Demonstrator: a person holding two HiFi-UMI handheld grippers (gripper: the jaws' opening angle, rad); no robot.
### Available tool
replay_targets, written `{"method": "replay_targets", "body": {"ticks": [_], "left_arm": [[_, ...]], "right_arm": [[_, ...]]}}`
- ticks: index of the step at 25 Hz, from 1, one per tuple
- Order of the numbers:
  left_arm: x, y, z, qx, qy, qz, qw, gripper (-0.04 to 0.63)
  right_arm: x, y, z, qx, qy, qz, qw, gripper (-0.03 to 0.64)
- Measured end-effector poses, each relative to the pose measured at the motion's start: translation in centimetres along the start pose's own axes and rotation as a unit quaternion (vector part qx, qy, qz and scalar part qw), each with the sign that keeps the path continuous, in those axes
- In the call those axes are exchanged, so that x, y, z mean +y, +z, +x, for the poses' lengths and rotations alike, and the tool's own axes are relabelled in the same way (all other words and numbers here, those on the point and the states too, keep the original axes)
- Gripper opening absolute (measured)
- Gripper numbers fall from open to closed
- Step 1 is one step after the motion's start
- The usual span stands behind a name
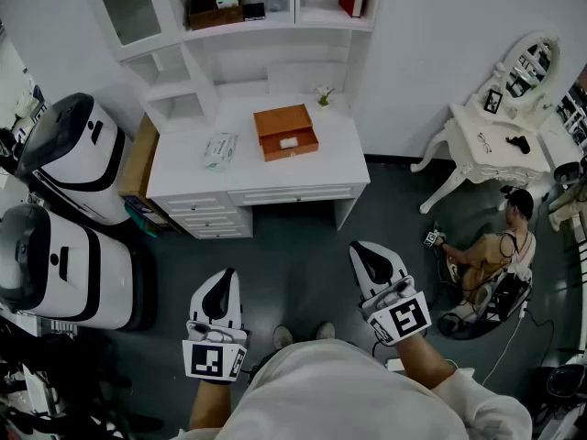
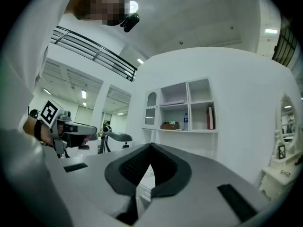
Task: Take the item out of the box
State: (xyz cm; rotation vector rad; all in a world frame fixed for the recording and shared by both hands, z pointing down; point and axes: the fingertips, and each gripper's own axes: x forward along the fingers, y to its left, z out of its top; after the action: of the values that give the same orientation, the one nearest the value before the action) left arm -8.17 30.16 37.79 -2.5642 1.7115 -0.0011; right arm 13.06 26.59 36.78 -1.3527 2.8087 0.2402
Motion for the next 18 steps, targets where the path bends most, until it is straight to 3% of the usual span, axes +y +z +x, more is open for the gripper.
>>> {"method": "replay_targets", "body": {"ticks": [18], "left_arm": [[0.17,0.0,0.75,0.004,0.005,-0.009,0.9999,0.005]], "right_arm": [[-0.64,0.17,-0.11,-0.004,0.002,-0.003,1.0,0.023]]}}
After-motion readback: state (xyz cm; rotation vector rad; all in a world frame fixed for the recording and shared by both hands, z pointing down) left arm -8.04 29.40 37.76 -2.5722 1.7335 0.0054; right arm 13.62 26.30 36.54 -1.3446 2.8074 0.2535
